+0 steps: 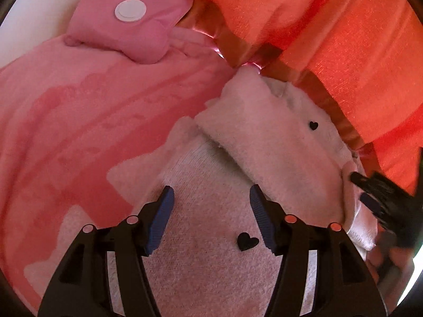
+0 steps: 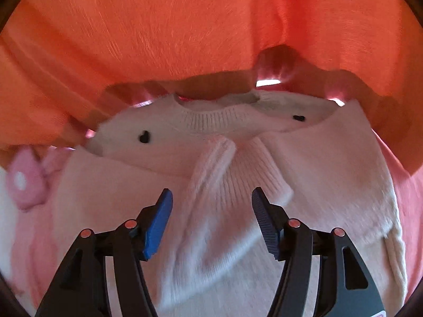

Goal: Fold small clothes

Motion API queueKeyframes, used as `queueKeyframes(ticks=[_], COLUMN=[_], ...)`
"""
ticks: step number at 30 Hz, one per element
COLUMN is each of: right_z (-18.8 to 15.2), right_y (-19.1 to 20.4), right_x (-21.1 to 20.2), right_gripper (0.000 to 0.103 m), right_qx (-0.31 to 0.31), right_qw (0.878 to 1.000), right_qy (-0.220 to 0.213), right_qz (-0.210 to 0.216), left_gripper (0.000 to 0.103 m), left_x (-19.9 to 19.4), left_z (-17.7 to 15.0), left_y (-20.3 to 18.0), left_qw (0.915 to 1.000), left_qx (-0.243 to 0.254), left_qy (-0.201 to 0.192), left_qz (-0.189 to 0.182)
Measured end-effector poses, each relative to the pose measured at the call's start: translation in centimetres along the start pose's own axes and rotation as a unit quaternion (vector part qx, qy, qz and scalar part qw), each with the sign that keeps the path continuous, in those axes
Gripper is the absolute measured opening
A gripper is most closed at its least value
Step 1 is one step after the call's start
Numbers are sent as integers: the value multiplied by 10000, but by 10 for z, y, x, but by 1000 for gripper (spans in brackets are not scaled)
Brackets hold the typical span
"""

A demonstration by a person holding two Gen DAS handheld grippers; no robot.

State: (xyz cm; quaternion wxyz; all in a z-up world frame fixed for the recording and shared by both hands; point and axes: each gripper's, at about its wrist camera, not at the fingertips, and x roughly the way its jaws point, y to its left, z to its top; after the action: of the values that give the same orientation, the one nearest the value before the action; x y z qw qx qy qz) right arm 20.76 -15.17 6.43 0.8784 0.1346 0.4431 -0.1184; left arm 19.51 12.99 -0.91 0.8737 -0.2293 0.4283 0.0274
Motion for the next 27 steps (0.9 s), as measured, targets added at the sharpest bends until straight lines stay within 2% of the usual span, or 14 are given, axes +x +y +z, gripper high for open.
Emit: queueKeyframes(ticks=[2, 6, 8, 9, 12, 14, 16, 17, 18, 19, 24, 25, 26, 27], right_z=[4, 10, 2, -4, -28, -47, -49, -45, -41, -39, -32, -32, -31, -31], right_y=[-1, -51, -88, -106, -155, -178, -188, -190, -189, -189, -180, -179, -179, -177], right_x=[7, -65, -90, -89, -44, -20, -18, -21, -25, -28, -14, -10, -6, -4], right_gripper=[9, 7, 8, 10, 18, 19, 22, 33, 52, 59, 63, 59, 47, 16], right_qx=[-11, 722, 920, 987, 1164, 1523, 1694, 1777, 1813, 1838, 1763, 1771, 1753, 1701], right_qw=[9999, 9854, 9790, 9804, 9910, 9864, 9812, 9787, 9773, 9762, 9795, 9801, 9811, 9825], right_qy=[117, -844, -1178, -1168, -362, -28, -30, -67, -165, -288, -184, -166, -159, -129], right_qz=[35, 1289, 1383, 1245, 561, 612, 928, 1026, 1083, 1112, 954, 886, 801, 751], left_gripper=[57, 57, 57, 57, 59, 61, 61, 61, 61, 61, 62, 62, 62, 61], left_x=[0, -2, -3, -2, 9, 21, 28, 31, 35, 39, 51, 54, 57, 62], left_z=[1, 3, 6, 6, 11, 13, 13, 13, 12, 11, 16, 18, 20, 22], left_y=[1, 3, 2, 1, -1, 0, 2, 3, 4, 6, 10, 11, 10, 9], left_qw=[10000, 9995, 9989, 9987, 9955, 9897, 9852, 9834, 9806, 9781, 9582, 9554, 9524, 9497], left_qx=[-3, -94, -117, -146, -352, -632, -863, -938, -1039, -1129, -1730, -1801, -1877, -1949], left_qy=[-12, -26, -77, -85, 129, 393, 542, 591, 675, 749, 910, 932, 955, 980], left_qz=[-45, -293, -443, -489, -873, -1223, -1378, -1438, -1520, -1581, -2088, -2145, -2203, -2245])
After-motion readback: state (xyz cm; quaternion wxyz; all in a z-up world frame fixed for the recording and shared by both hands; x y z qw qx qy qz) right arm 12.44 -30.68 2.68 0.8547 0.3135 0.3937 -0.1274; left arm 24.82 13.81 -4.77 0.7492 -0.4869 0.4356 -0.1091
